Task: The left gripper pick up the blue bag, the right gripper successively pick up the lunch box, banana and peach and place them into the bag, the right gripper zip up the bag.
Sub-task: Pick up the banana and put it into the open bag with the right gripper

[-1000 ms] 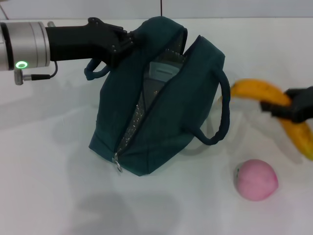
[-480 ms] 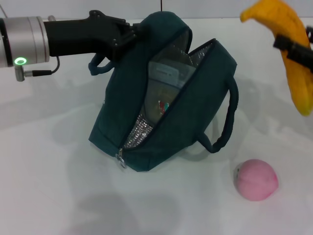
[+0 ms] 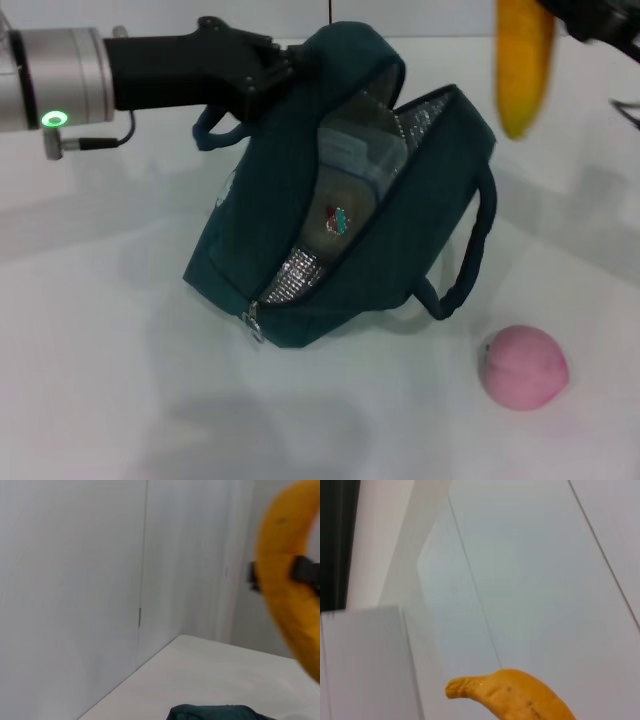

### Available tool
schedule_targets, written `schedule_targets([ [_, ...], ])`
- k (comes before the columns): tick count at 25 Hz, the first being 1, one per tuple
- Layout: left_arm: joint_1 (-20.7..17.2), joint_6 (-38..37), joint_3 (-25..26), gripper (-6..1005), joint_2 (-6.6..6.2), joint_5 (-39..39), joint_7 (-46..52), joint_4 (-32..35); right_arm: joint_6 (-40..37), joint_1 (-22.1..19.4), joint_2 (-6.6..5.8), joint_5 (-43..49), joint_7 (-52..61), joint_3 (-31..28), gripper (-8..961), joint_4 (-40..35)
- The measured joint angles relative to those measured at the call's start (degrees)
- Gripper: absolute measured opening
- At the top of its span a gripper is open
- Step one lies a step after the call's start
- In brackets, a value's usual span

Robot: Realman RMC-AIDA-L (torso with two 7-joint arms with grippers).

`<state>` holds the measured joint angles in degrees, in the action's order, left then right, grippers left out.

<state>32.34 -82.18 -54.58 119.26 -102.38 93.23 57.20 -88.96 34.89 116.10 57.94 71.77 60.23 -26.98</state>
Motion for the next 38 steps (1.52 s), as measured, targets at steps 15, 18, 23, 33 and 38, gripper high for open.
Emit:
schedule_targets([
  [15,3.96,0.71,-0.27,41,0.1,-0.28,-1.17,-3.88,-3.12,13.3,0.08,-9.75,-3.23,1.78,475,26.32],
  [18,4.22,0.71,-0.27,41,0.17,-0.36,-1.26,-4.1,-3.48,13.66,0.07,-9.6,-3.17,1.78,479,28.32],
  [23,4.31,0.77,-0.19,41,0.18,-0.4,-1.28,-4.13,-1.27,14.28,0.08,-8.24,-3.13,2.07,485,28.95],
  [33,4.13,0.89,-0.16,41,0.25,-0.22,-1.3,-4.13,0.27,17.29,0.08,-1.72,-3.13,1.92,498,29.82],
  [38,3.88,0.89,-0.18,41,0.27,-0.16,-1.3,-4.11,-0.16,16.78,0.08,-0.29,-3.48,2.03,504,29.67],
])
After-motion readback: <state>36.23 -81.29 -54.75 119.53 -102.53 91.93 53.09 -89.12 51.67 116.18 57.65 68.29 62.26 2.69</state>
